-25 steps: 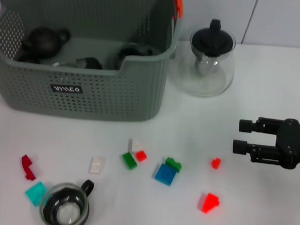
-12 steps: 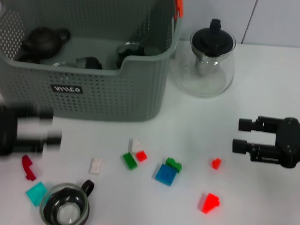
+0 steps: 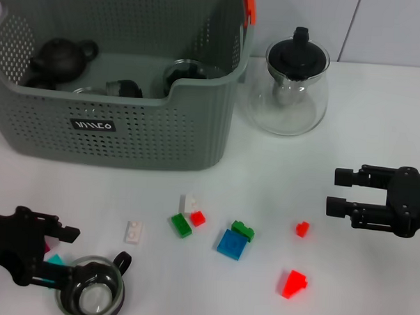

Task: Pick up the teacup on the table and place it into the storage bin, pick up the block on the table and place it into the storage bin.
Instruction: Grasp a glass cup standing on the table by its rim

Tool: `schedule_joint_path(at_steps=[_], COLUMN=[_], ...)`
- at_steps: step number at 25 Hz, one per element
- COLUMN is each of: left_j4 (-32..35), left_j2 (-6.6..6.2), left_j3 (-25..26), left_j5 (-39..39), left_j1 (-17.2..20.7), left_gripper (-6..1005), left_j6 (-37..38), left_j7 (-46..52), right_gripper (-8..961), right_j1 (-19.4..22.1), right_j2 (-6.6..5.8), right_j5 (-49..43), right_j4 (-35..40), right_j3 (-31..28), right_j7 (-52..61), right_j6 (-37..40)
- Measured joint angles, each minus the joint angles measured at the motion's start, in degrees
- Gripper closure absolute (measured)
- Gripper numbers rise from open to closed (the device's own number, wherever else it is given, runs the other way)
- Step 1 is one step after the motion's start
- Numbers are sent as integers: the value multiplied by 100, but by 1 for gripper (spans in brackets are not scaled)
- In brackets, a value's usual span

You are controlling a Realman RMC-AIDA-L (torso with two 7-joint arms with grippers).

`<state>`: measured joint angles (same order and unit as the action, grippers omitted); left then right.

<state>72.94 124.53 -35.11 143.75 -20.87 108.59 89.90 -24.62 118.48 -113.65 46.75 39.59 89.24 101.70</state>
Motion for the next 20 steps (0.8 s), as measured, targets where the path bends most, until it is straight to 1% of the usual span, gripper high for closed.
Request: schedule_joint_path(at_steps=[3,8,14,20], left_j4=[-88,-298,-605,-595], left_j2=[10,12,2,-23], left_j3=[-263,-425,-696,-844], left_j5=[-4,37,110,177], left_j1=[52,58,20,52], left_gripper=[277,277,278,279], left_j6=[-232,-430,-968,-1213], left_j7=[-25,-39,46,189], right_gripper=[221,221,221,221], right_j1=[5,9,-21,-18], right_j2=[-2,-15,-18,-27], right_j5=[0,1,1,1], right_j4=[-27,-49,-52,-53], right_j3=[-4,-11,6,-13], right_j7=[-1,-3,-2,0], right_j6=[0,-1,-1,-2])
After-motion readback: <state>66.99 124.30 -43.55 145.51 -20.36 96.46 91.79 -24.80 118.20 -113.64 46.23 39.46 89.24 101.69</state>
